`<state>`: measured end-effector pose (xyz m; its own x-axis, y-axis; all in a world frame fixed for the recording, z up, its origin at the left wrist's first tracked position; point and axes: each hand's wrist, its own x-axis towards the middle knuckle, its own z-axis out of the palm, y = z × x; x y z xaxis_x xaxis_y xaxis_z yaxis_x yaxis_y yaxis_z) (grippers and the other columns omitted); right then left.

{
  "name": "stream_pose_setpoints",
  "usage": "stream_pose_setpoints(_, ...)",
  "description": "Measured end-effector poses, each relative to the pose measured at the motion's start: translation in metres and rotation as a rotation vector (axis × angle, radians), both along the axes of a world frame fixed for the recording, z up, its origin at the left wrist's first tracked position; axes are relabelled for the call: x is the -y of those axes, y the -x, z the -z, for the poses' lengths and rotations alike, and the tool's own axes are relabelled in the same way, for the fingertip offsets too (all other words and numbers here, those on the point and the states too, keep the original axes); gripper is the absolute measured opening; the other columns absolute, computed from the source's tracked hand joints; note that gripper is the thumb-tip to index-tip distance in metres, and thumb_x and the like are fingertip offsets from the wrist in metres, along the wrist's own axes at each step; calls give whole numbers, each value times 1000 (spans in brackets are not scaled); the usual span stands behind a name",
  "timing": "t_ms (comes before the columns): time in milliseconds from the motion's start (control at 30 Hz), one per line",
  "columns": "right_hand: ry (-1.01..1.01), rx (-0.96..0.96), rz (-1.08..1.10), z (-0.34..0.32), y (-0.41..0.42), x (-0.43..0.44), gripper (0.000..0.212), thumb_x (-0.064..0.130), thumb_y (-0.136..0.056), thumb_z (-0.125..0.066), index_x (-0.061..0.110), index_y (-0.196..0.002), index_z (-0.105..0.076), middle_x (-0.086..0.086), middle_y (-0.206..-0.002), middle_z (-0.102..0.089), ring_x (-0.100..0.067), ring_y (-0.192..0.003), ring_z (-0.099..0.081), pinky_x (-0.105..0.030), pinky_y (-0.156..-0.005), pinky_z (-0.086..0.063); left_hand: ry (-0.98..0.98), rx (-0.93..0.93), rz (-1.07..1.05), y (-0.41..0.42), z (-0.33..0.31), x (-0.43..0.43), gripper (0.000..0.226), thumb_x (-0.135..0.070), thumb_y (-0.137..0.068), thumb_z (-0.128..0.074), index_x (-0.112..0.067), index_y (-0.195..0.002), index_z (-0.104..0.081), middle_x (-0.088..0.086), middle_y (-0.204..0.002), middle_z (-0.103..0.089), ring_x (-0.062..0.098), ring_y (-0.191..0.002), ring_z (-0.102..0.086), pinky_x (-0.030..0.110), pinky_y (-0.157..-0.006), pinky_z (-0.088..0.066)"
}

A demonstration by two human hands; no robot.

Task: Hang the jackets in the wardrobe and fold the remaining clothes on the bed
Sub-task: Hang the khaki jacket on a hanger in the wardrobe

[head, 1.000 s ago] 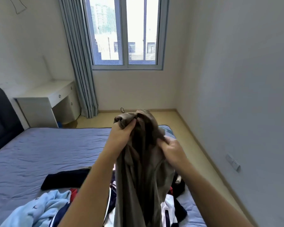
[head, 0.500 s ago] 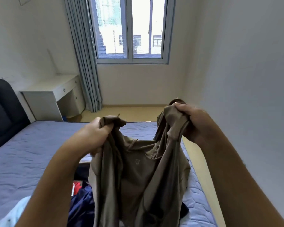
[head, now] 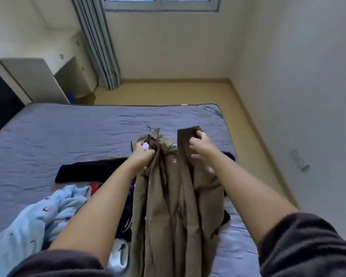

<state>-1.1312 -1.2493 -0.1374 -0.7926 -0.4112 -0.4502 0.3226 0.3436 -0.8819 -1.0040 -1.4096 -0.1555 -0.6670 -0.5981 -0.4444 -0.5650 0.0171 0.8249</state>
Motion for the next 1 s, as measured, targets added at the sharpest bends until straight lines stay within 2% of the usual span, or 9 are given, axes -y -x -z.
stream_pose_setpoints(100,-201,33,-115,103,-28,-25,53,9,-97,-43,14,-148,-27,-3,-146,-43,-23,-125,-51,-42,-94,-47,120,219,141,-38,105,-23,49,-21,-90,-54,-16,-136,-38,4,-120,-56,20,-96,-61,30,-79,-50)
stream_pose_setpoints(200,-380,105,-139,205,-74,-66,42,4,-94,-43,5,-135,-46,-9,-135,-55,-25,-120,-55,-33,-85,-49,-7,427,255,-97,205,-57,33,-21,-92,-51,-16,-124,-48,8,-121,-59,26,-102,-62,33,-88,-49)
stream_pose_setpoints(367,-519,224,-213,329,-144,-118,23,9,-92,-46,17,-106,-62,-5,-115,-68,-22,-104,-64,-27,-84,-48,-98,529,273,-164,316,-110,12,-16,-89,-51,-25,-91,-58,1,-102,-67,18,-92,-64,28,-81,-49)
stream_pose_setpoints(433,-541,287,-245,370,-167,-131,21,9,-91,-47,26,-88,-58,-4,-111,-69,-22,-101,-65,-23,-71,-47,-168,547,247,-181,352,-131,15,-11,-88,-50,-23,-86,-59,1,-93,-69,18,-87,-66,33,-83,-53)
stream_pose_setpoints(533,-584,436,-256,427,-200,-146,13,11,-91,-52,23,-88,-57,-5,-105,-68,-22,-97,-65,-22,-65,-42,-295,587,171,-198,401,-157,19,-5,-90,-47,-18,-83,-57,5,-85,-69,16,-66,-62,27,-63,-51)
stream_pose_setpoints(700,-505,979,79,491,-238,-152,11,32,-94,-55,22,-99,-55,3,-97,-60,-16,-91,-61,-35,-82,-43,-598,724,-96,-201,465,-189,16,-25,-97,-50,-15,-87,-55,3,-84,-63,15,-62,-57,22,-51,-38)
stream_pose_setpoints(767,-348,1061,413,512,-240,-147,20,32,-92,-60,19,-106,-58,1,-102,-62,-16,-90,-59,-32,-72,-45,-711,676,-293,-192,483,-198,19,-33,-97,-51,-17,-87,-53,2,-87,-61,18,-69,-59,26,-57,-45)
stream_pose_setpoints(867,-272,883,696,535,-237,-144,22,23,-91,-63,10,-108,-57,-7,-111,-61,-23,-98,-60,-30,-66,-49,-748,512,-663,-177,502,-210,16,-29,-95,-57,-15,-88,-56,5,-89,-61,16,-73,-57,30,-64,-49)
stream_pose_setpoints(1000,-368,599,758,536,-214,-160,30,30,-94,-55,5,-110,-57,-10,-113,-61,-25,-98,-59,-42,-94,-50,-380,342,-1032,-176,505,-198,15,-16,-94,-57,-14,-79,-57,4,-81,-58,13,-67,-53,22,-60,-47)
